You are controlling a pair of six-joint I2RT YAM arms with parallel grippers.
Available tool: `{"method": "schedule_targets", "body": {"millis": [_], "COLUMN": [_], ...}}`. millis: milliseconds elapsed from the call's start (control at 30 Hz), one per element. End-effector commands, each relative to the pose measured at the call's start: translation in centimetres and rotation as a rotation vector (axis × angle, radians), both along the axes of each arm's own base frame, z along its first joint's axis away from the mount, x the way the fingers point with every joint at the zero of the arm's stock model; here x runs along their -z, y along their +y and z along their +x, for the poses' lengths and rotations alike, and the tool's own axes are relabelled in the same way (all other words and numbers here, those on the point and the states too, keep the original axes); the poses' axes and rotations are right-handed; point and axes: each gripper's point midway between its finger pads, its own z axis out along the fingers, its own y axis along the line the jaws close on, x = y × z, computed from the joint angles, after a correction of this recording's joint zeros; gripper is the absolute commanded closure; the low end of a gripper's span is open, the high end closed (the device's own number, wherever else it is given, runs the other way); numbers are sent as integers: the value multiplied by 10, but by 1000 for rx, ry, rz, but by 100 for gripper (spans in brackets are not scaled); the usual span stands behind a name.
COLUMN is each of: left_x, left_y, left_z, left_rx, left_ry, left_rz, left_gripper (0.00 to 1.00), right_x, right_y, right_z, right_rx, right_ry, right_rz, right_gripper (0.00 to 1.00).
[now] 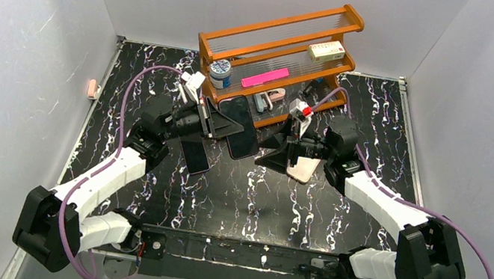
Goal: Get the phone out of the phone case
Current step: Remove the phone case from the phone.
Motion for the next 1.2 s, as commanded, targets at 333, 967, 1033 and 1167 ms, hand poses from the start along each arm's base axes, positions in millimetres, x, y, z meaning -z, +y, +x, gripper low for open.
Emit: {"method": "schedule_targets", "body": {"millis": [333, 967, 1033, 1167], "left_x": [-27, -35, -34, -30], "left_y": [-8, -7, -7, -6], "left_z": [-26, -28, -29, -29], "left_rx": [192, 203, 206, 206], "left_ry": [-133, -162, -162, -164], "left_rz": [5, 22, 26, 49], "left_gripper": [100, 100, 100, 100], "right_x": [-17, -5, -5, -7], "right_y": [15, 16, 17, 17], "right_z": [-20, -32, -31, -31], "right_rx": [-204, -300, -300, -301], "right_ry": [-45, -35, -34, -31], "right_rz": [20, -25, -25, -25], "right_gripper": [68, 65, 65, 63]}}
